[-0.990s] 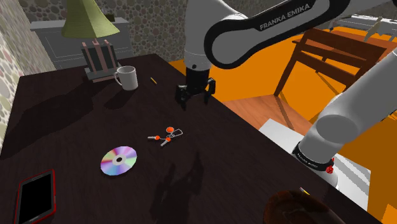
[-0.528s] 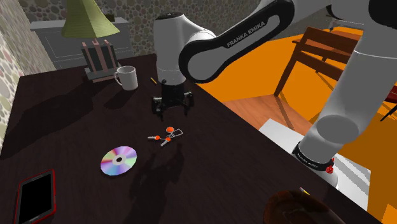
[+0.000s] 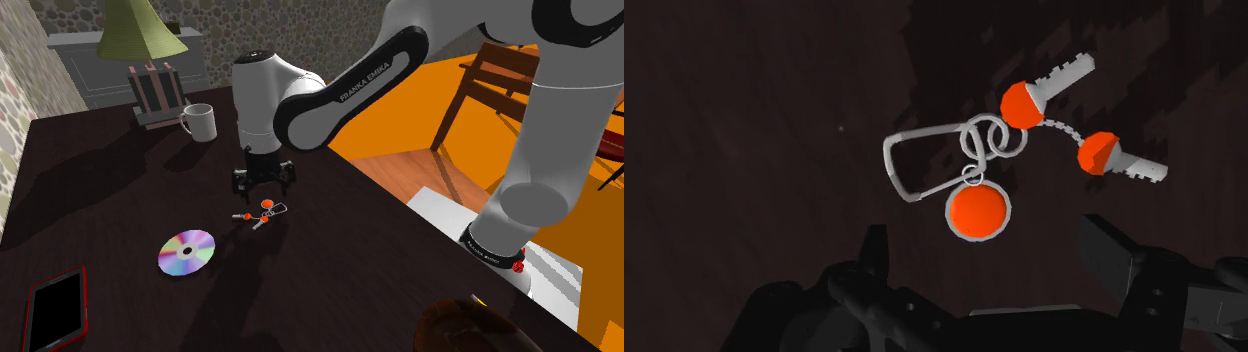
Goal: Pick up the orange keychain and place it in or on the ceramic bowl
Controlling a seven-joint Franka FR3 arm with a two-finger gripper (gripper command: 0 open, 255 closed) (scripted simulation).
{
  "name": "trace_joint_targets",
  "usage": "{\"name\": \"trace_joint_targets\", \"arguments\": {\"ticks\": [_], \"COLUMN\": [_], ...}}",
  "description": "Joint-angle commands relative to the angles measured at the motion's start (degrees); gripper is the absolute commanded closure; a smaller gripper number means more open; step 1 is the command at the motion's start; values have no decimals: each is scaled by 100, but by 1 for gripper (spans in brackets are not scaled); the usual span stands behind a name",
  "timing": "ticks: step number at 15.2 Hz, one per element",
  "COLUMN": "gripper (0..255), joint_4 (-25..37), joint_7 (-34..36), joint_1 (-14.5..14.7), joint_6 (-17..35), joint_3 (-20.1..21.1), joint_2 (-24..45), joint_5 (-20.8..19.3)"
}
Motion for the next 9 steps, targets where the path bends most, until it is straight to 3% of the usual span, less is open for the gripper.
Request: {"name": "trace_joint_targets", "arguments": {"ticks": [1, 8, 9], "gripper": [0, 0, 255], "joint_4": [-59, -58, -58], "joint_7": [54, 53, 53], "joint_1": [27, 27, 27], "joint_6": [113, 112, 112], "joint_3": [-30, -31, -31], "joint_2": [72, 72, 72], "joint_5": [-73, -72, -72]}}
